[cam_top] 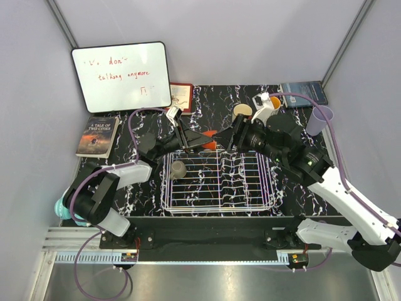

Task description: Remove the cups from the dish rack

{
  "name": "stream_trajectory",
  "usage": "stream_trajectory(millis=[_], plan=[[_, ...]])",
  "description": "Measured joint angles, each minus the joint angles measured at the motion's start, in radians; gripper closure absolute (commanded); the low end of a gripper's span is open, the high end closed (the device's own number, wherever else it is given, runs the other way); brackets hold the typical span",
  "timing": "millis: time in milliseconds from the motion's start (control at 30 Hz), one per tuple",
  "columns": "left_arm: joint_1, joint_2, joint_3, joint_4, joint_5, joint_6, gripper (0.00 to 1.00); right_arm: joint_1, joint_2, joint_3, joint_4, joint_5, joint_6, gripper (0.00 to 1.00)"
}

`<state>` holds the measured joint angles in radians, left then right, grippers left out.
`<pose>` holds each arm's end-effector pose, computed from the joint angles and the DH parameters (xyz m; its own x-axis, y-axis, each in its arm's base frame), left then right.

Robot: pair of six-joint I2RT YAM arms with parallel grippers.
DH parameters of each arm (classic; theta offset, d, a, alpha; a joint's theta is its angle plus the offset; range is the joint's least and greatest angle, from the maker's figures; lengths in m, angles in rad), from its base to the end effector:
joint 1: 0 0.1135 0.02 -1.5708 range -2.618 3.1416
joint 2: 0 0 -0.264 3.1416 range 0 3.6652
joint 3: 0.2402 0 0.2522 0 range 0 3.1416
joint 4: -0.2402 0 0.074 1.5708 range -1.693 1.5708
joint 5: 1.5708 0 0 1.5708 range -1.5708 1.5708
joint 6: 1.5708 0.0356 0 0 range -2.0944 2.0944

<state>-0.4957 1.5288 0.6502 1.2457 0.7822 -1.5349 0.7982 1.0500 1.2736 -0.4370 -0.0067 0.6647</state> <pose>0.2555 -0.1667 0.2626 -0.9042 -0.3170 -0.2863 0.3484 -0.1594 -0.9237 0.1543 0.1586 0.4321 -0.5609 0.3083 -0.7684 -0.4760 0.6392 0.6040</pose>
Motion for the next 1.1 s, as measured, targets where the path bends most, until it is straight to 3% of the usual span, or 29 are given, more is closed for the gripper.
stream_trajectory(millis=[700, 967, 1100], plan=[[-0.027, -0.058, -0.005, 0.009, 0.035, -0.019, 1.00, -0.030, 0.103, -0.016, 0.059, -0.070, 0.014, 0.35], [-0.023, -0.080, -0.035, 0.018, 0.043, -0.023, 1.00, -0.057, 0.120, -0.022, 0.066, -0.138, 0.026, 0.52], [-0.020, -0.082, -0.039, 0.020, 0.055, -0.023, 1.00, -0.066, 0.132, -0.032, 0.077, -0.192, 0.033, 0.53]])
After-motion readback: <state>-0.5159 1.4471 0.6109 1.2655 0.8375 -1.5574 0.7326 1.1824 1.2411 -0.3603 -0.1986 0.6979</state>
